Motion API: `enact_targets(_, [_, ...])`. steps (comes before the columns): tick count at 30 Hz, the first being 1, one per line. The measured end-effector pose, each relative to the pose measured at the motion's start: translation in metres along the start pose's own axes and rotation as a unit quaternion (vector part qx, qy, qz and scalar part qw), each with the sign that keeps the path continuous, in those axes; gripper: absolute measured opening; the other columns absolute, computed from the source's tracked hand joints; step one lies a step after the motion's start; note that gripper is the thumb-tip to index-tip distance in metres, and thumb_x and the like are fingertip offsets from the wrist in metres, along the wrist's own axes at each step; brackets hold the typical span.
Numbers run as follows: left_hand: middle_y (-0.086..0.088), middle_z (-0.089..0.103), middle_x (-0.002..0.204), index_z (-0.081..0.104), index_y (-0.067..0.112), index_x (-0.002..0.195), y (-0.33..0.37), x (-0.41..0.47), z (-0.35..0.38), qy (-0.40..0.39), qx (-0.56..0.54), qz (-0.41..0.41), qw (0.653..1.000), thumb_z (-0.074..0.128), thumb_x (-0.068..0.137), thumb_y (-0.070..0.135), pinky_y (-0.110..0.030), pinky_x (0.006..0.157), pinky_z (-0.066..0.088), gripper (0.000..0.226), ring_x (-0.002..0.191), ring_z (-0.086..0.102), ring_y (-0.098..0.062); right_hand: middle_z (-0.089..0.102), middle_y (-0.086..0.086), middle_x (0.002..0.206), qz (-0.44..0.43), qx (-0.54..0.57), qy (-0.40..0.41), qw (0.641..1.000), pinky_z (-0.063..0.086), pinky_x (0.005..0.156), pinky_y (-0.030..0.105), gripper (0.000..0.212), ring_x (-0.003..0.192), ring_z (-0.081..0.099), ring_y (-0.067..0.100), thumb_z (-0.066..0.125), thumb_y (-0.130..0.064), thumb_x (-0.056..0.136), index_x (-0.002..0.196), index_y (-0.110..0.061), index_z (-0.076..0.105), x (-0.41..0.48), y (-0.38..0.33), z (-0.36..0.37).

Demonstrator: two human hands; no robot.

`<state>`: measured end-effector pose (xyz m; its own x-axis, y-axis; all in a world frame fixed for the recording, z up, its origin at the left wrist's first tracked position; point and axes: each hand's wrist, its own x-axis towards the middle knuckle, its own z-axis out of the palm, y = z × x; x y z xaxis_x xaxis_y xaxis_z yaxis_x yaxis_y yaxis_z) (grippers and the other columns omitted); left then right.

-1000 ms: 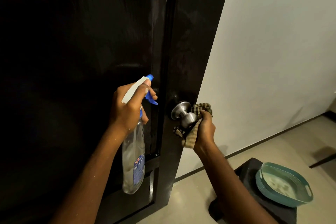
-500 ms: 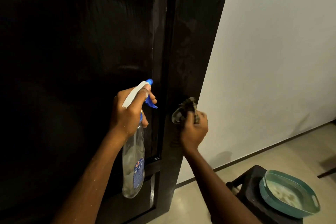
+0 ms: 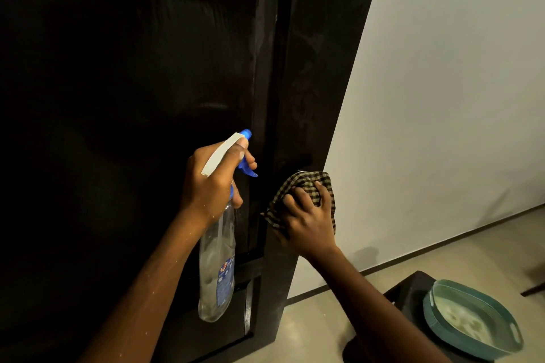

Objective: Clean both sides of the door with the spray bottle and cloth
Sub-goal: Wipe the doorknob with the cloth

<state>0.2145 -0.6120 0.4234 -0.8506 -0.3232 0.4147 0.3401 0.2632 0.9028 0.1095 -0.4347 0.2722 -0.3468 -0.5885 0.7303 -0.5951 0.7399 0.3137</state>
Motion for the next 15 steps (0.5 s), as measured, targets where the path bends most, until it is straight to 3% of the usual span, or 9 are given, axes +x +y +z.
enact_targets(3, [-0.01,0.072,0.083,0.065,0.002,0.08,-0.001,-0.004,-0.004,0.005,-0.002,-0.002,1.0,0.043,0.092,0.041,-0.026,0.039,0.045,0.046,0.033,0.053,-0.026,0.068,0.001,0.106,0.019,0.015,0.061,0.998,0.034,0.105,0.059,0.038,0.114,0.053,0.026,0.062,-0.053,0.087,0.091,-0.019,0.079,-0.004,-0.001,0.012])
enact_targets(5, [-0.009,0.072,0.083,0.065,0.003,0.081,0.0,-0.008,-0.007,0.009,0.006,0.001,1.0,0.043,0.093,0.041,-0.024,0.04,0.044,0.046,0.033,0.053,-0.024,0.067,0.004,0.11,0.078,0.051,0.097,0.991,0.036,0.103,0.057,0.036,0.115,0.053,0.028,0.064,-0.05,0.084,0.092,-0.018,0.078,-0.002,-0.008,0.014])
enact_targets(7, [-0.007,0.072,0.081,0.066,0.006,0.08,-0.001,-0.013,-0.009,0.009,0.013,0.005,1.0,0.043,0.093,0.041,-0.024,0.04,0.044,0.044,0.032,0.053,-0.022,0.065,0.011,0.113,0.209,0.133,0.128,0.96,0.045,0.093,0.049,0.036,0.115,0.05,0.031,0.064,-0.044,0.081,0.095,-0.013,0.075,0.006,-0.017,0.011])
enact_targets(8, [-0.005,0.072,0.079,0.066,0.007,0.079,-0.001,-0.016,-0.01,0.009,0.015,0.008,1.0,0.043,0.093,0.041,-0.023,0.04,0.044,0.043,0.032,0.053,-0.022,0.063,0.014,0.113,0.307,0.188,0.139,0.923,0.049,0.086,0.044,0.038,0.113,0.049,0.03,0.062,-0.042,0.081,0.097,-0.009,0.073,0.014,-0.023,0.004])
enact_targets(9, [-0.003,0.072,0.075,0.066,0.007,0.079,-0.001,-0.018,-0.012,0.008,0.016,0.009,1.0,0.044,0.093,0.041,-0.023,0.04,0.044,0.043,0.032,0.053,-0.022,0.062,0.015,0.113,0.417,0.259,0.153,0.857,0.052,0.081,0.04,0.038,0.111,0.051,0.029,0.06,-0.039,0.084,0.1,-0.006,0.071,0.025,-0.03,-0.005])
enact_targets(10, [-0.001,0.071,0.071,0.066,0.007,0.078,-0.002,-0.019,-0.013,0.008,0.018,0.01,1.0,0.044,0.093,0.041,-0.023,0.04,0.044,0.043,0.031,0.053,-0.021,0.063,0.013,0.11,0.531,0.342,0.179,0.754,0.055,0.078,0.039,0.034,0.107,0.055,0.027,0.059,-0.036,0.09,0.102,-0.005,0.068,0.039,-0.036,-0.017])
enact_targets(12, [0.001,0.07,0.067,0.066,0.007,0.078,-0.002,-0.022,-0.015,0.003,0.022,0.008,1.0,0.044,0.093,0.041,-0.023,0.039,0.044,0.043,0.031,0.053,-0.021,0.067,0.008,0.1,0.705,0.483,0.208,0.476,0.056,0.075,0.035,0.025,0.096,0.065,0.028,0.056,-0.031,0.099,0.103,-0.009,0.067,0.06,-0.034,-0.037])
enact_targets(14, [0.0,0.069,0.068,0.067,0.005,0.079,-0.001,-0.024,-0.015,0.003,0.018,0.005,1.0,0.044,0.093,0.041,-0.022,0.039,0.044,0.044,0.031,0.053,-0.021,0.066,0.009,0.088,0.733,0.635,0.174,0.174,0.055,0.072,0.04,0.026,0.081,0.065,0.032,0.049,-0.033,0.1,0.095,-0.013,0.066,0.066,-0.016,-0.053])
enact_targets(15, [0.0,0.069,0.068,0.067,0.003,0.08,0.0,-0.025,-0.015,0.004,0.017,0.004,1.0,0.044,0.092,0.04,-0.021,0.039,0.043,0.045,0.031,0.053,-0.019,0.066,0.014,0.085,0.72,0.679,0.136,0.046,0.055,0.075,0.045,0.029,0.077,0.062,0.034,0.045,-0.033,0.099,0.096,-0.011,0.065,0.063,-0.006,-0.059])
